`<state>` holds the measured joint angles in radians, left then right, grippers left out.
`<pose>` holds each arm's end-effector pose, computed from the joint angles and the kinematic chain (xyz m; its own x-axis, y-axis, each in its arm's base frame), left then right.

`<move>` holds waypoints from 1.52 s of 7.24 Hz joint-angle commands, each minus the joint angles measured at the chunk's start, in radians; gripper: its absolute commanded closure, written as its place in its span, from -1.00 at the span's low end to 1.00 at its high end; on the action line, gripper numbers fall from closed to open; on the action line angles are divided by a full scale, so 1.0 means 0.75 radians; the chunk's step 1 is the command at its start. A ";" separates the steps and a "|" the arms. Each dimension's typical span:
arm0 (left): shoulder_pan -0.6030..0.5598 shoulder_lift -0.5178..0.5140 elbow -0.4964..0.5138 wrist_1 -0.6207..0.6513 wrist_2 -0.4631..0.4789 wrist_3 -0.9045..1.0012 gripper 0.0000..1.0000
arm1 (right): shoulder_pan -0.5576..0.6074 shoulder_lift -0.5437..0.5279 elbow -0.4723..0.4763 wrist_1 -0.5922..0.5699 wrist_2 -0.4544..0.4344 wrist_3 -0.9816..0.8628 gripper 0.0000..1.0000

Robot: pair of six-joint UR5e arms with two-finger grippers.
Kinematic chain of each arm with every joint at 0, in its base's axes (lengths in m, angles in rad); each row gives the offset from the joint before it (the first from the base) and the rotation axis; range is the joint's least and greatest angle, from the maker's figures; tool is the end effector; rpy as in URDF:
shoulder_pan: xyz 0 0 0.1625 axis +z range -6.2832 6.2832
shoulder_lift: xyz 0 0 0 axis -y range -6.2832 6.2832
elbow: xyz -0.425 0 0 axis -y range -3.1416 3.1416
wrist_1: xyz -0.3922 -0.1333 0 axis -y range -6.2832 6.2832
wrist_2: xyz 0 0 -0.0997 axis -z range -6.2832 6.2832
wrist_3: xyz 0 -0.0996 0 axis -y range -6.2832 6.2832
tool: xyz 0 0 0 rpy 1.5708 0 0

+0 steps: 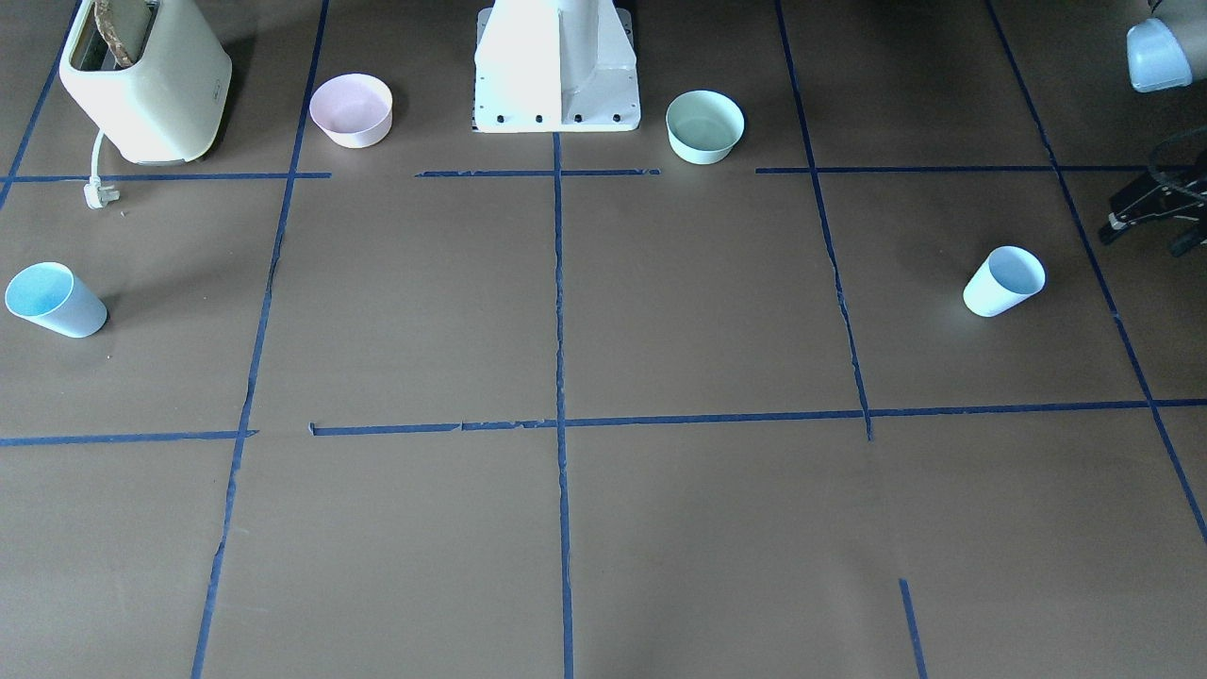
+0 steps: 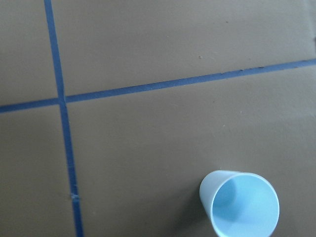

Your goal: Stack blue cups with both arms

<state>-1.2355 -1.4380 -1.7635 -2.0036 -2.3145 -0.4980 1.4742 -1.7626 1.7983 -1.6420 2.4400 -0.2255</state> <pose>0.0884 -0.4539 0.5777 0.6565 0.0810 -0.7500 0.0269 0.9911 0.1306 0.0176 -0.4119 0.6335 0.6072 -0.2568 0.7519 0.2382 0.9616 0.1361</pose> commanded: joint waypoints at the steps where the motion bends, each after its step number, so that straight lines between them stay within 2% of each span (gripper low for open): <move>1: 0.164 -0.007 0.080 -0.175 0.169 -0.254 -1.00 | 0.000 0.000 -0.001 0.001 0.001 0.000 -1.00; 2: 0.171 -0.011 0.124 -0.214 0.167 -0.254 -1.00 | 0.000 0.000 -0.001 0.001 0.001 0.000 -1.00; 6: 0.264 -0.013 0.157 -0.214 0.169 -0.252 -0.99 | 0.000 0.000 -0.001 0.001 -0.001 0.000 -1.00; 7: 0.277 -0.013 0.165 -0.214 0.167 -0.254 -0.07 | 0.000 0.000 0.001 0.001 -0.001 0.000 -1.00; 8: 0.281 -0.015 0.169 -0.214 0.167 -0.254 0.56 | 0.000 0.000 -0.001 0.001 -0.001 0.000 -1.00; 9: 0.285 -0.018 0.165 -0.216 0.159 -0.254 0.83 | 0.000 0.000 0.001 0.001 0.001 0.000 -1.00; 11: 0.285 -0.038 0.143 -0.214 0.149 -0.258 0.98 | 0.000 0.000 0.001 0.001 0.001 0.000 -1.00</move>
<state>-1.0226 -1.4584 -1.6477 -2.1661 -2.1990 -0.6902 1.4742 -1.7625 1.7992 -1.6413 2.4397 -0.2255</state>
